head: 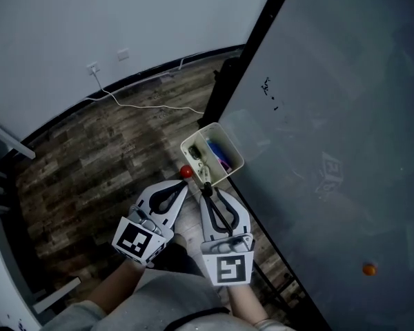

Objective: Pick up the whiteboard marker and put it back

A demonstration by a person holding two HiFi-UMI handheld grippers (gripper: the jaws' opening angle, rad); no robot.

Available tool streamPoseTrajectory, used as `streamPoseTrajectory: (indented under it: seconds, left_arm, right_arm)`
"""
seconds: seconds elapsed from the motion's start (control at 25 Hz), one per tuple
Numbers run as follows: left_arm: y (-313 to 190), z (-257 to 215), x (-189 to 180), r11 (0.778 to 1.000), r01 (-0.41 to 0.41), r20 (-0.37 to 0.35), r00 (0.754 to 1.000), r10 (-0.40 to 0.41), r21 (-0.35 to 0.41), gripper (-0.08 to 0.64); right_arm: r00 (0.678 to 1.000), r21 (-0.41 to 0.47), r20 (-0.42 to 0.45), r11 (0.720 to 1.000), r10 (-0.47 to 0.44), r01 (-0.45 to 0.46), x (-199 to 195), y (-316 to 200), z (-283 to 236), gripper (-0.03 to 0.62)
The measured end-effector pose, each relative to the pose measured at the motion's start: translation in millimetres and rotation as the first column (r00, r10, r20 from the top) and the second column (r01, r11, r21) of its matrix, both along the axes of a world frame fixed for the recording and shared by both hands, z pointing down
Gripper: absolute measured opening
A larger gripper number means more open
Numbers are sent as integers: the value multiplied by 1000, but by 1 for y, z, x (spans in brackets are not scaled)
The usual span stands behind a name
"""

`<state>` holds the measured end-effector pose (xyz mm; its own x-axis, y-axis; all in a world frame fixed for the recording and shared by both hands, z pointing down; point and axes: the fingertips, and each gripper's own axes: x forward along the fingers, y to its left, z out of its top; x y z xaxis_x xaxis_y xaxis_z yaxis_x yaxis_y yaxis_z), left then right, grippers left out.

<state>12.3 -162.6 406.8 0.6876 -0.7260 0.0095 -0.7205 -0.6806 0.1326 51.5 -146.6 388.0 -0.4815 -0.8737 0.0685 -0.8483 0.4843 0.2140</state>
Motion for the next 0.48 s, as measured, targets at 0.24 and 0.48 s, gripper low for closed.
streamPoseTrajectory:
  seconds: [0.24,0.48]
  left_arm:
    - [-15,-9,2,998,-55,4,998,55,29,15]
    - [-22,-8,4,994,-106,0,994,106,25,15]
  right_arm:
    - [999,-19,-14,999,30,-31,-3,-11,3,84]
    - [994,-66,-105,997,31,-38,-8,-13,16,84]
